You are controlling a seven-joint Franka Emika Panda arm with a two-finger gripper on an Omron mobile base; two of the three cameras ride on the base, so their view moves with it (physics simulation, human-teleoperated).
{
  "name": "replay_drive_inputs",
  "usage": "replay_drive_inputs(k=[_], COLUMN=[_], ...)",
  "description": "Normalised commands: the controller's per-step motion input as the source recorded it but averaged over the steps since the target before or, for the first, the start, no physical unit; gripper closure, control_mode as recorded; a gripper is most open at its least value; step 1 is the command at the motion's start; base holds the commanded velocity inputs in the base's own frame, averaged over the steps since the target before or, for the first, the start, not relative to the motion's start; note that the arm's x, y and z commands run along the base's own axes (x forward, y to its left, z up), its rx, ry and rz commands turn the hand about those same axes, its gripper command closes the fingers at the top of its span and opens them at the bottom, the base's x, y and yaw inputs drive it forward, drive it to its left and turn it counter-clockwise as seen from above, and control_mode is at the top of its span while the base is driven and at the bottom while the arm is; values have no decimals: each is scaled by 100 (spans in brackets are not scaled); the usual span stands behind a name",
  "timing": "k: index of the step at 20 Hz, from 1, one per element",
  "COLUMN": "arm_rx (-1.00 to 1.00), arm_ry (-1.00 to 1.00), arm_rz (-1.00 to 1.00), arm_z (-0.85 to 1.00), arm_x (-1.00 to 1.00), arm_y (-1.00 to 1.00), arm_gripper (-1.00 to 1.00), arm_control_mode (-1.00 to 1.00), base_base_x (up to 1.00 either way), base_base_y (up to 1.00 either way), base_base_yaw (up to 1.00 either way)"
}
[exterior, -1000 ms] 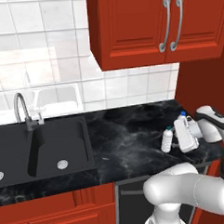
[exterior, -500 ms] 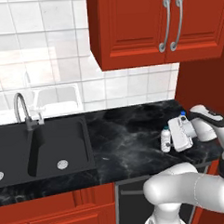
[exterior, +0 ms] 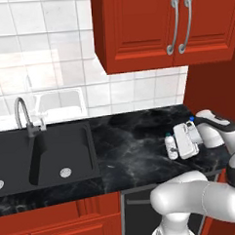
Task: Take the bottled waters from the counter and place them in the freezer to freeze. Close the freezer door after placing the bottles.
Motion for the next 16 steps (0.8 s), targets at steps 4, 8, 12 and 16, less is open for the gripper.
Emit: replay_drive_inputs(k=[4, 8, 12, 16], arm_rx=[0, 3, 13, 22], arm_ry=[-14, -26, -22, -23], arm_rz=[-1, -12, -27, -40], arm_z=[27, 75, 79, 73], arm_x=[-35, -71, -72, -92], arm_y=[0, 0, 8, 29], arm_gripper=[100, 100, 100, 100], arm_control_mode=[-100, -100, -100, -100], base_base_x=[0, 0, 0, 0], base_base_y=[0, 0, 0, 0], base_base_yaw=[0, 0, 0, 0])
